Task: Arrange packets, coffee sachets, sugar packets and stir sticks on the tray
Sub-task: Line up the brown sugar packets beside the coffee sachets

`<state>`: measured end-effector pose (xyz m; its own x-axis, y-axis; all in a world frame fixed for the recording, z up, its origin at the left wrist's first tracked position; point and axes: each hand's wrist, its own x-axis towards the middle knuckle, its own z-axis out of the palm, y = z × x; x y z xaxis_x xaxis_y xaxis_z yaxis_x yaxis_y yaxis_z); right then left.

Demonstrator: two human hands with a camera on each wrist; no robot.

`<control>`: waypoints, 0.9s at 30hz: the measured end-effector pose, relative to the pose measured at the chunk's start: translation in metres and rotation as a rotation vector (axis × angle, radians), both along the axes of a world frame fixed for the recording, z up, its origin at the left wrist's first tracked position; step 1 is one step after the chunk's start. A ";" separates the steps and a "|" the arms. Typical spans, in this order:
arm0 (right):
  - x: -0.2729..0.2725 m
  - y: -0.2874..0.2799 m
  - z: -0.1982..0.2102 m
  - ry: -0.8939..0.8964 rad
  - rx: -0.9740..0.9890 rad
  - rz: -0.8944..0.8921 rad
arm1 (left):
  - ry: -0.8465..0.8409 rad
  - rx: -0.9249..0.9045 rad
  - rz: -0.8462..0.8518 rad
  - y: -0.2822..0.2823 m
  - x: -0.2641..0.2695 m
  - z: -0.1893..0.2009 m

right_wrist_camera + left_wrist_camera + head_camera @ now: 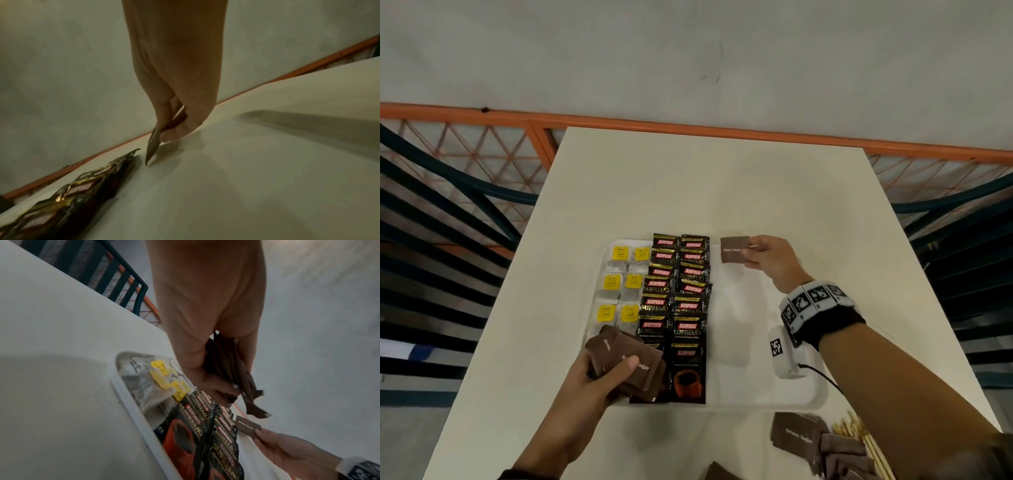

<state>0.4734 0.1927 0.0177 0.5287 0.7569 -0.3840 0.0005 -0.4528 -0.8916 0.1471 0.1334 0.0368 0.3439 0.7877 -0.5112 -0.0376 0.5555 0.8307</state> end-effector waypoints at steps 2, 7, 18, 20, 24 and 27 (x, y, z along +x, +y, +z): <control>0.000 0.008 -0.008 -0.022 -0.039 -0.020 | -0.005 0.020 0.023 0.007 0.003 -0.001; -0.001 0.018 -0.026 -0.261 -0.135 -0.013 | -0.048 0.048 0.062 0.017 0.011 -0.002; -0.009 0.018 -0.030 -0.326 -0.070 -0.026 | -0.048 0.044 0.098 0.013 0.018 -0.010; -0.010 0.015 -0.027 -0.343 -0.066 -0.021 | -0.052 0.036 0.102 0.012 0.018 -0.010; -0.017 0.010 -0.013 -0.433 -0.084 -0.014 | -0.075 0.043 0.076 0.011 0.020 -0.008; -0.036 -0.003 0.002 -0.469 -0.056 0.027 | -0.072 0.038 0.098 0.012 0.024 -0.007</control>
